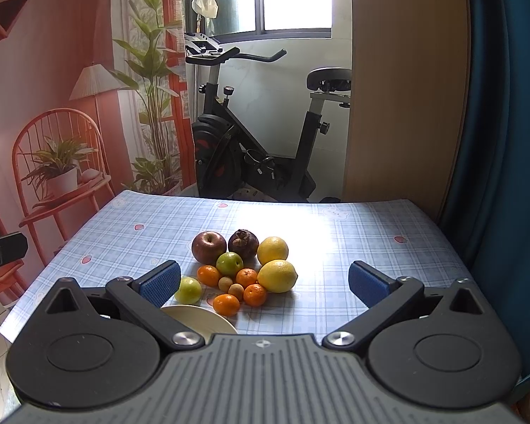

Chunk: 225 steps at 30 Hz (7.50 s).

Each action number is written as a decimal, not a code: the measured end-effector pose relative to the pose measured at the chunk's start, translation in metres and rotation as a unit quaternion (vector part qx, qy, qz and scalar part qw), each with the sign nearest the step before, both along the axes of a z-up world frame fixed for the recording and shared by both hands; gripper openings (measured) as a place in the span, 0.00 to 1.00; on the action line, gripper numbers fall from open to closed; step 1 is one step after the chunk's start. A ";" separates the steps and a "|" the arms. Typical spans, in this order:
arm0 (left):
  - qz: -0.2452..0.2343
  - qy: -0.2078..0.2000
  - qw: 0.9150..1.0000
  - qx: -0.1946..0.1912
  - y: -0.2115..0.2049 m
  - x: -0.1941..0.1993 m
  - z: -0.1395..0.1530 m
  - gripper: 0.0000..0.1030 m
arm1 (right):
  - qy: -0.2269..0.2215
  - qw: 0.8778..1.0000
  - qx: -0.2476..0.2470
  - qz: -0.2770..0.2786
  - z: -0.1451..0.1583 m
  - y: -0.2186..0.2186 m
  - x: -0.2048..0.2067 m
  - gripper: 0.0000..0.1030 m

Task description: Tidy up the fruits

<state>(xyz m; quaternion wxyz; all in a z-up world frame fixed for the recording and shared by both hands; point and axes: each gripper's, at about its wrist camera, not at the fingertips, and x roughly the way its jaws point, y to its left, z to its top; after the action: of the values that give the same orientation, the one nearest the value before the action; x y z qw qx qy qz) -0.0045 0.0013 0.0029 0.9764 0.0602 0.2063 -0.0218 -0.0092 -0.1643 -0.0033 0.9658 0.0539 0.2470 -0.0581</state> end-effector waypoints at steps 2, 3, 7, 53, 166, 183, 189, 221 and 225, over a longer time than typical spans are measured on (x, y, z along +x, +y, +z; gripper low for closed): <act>-0.001 0.000 1.000 0.000 0.000 0.000 0.000 1.00 | 0.000 1.000 0.000 0.000 0.000 0.000 0.000 1.00; -0.001 0.000 1.000 -0.001 0.000 0.000 0.000 1.00 | 0.000 1.000 -0.001 0.000 0.000 0.000 0.000 1.00; -0.001 -0.004 1.000 -0.002 0.000 -0.001 0.001 1.00 | 0.000 1.000 -0.001 -0.001 0.000 0.000 0.000 1.00; 0.011 -0.001 1.000 -0.013 0.007 0.009 -0.009 1.00 | -0.033 0.999 -0.015 0.001 0.001 -0.005 0.002 1.00; -0.197 0.258 0.932 -0.162 -0.058 0.204 -0.138 0.44 | 0.025 0.962 0.008 0.272 -0.139 -0.021 0.135 0.55; -0.135 0.290 0.928 -0.192 0.008 0.188 -0.182 0.45 | 0.093 0.952 0.020 0.293 -0.175 0.045 0.141 0.55; -0.124 0.289 0.927 -0.203 0.012 0.191 -0.187 0.45 | 0.093 0.951 -0.004 0.295 -0.178 0.054 0.143 0.55; -0.016 0.148 0.970 -0.192 0.035 0.122 -0.158 0.45 | 0.025 0.973 0.075 0.215 -0.155 0.015 0.097 0.66; -0.026 0.135 0.975 -0.173 0.026 0.115 -0.156 0.45 | 0.011 0.977 0.065 0.201 -0.149 0.012 0.092 0.66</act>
<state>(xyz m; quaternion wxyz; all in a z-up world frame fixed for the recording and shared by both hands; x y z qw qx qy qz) 0.1107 0.0273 -0.1529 0.9344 -0.1080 0.3273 -0.0905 0.0824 -0.1520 -0.1526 0.9493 0.0652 0.2669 0.1524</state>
